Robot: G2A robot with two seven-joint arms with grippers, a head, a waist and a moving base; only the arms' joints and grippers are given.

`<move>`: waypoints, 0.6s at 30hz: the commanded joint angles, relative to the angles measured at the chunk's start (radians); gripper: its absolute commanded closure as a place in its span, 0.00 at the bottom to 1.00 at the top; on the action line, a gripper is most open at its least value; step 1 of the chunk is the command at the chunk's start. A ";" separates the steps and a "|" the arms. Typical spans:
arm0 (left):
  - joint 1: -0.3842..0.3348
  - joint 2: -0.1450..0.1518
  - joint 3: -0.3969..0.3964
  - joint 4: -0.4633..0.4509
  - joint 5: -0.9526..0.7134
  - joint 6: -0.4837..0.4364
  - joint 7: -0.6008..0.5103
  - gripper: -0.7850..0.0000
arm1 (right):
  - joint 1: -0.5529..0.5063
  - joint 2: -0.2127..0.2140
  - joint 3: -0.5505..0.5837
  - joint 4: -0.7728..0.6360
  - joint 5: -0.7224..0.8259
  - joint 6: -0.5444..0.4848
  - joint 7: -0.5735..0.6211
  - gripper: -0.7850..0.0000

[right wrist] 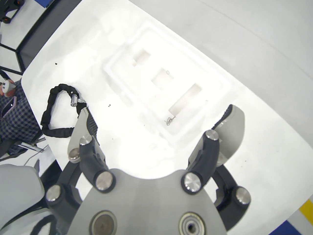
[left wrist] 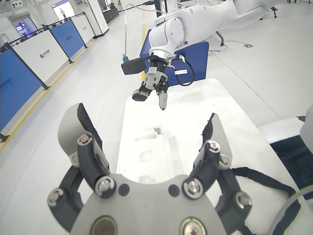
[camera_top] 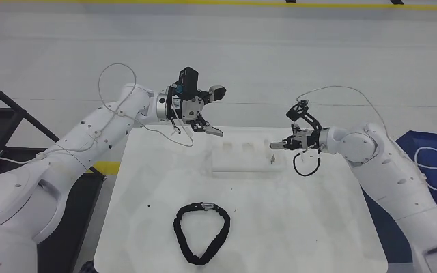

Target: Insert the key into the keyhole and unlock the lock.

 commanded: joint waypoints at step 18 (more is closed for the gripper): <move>0.000 0.000 0.000 0.000 0.000 0.000 0.000 0.00 | 0.102 -0.160 -0.228 0.226 0.111 0.369 0.110 0.00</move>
